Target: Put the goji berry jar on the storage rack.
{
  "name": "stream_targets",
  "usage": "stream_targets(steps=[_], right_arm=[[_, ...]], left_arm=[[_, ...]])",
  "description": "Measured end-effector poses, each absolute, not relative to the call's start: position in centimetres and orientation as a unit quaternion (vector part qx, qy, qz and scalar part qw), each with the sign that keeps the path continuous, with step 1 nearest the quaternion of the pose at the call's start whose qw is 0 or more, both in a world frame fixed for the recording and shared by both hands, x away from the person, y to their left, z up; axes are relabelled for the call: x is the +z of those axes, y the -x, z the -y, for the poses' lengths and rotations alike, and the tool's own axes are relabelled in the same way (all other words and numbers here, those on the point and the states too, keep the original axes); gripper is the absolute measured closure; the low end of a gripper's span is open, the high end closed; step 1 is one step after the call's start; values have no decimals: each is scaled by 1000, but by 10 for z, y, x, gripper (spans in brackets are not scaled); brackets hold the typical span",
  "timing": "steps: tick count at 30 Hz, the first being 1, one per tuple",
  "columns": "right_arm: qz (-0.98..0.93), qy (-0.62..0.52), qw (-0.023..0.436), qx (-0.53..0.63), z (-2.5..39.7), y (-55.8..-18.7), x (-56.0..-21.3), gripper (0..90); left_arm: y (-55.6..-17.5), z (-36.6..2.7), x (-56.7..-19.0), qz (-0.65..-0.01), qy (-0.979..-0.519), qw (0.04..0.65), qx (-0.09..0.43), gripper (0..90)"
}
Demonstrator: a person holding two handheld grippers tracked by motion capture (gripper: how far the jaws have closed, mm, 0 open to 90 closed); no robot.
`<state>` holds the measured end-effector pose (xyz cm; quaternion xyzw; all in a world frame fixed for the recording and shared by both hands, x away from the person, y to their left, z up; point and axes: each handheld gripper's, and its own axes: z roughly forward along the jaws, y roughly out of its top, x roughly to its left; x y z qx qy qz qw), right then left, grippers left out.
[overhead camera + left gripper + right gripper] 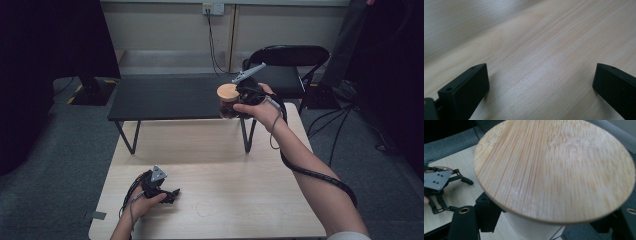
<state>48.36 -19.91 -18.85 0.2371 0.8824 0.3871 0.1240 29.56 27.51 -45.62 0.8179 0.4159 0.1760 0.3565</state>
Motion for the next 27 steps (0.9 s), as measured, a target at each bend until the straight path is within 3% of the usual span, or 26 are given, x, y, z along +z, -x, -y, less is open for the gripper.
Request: stream_targets(steps=[27], right_arm=[[-875,-273,126,380,179,-512,-200,259]], left_arm=[[-296,-275,-456,-416,-818,356,176,0]])
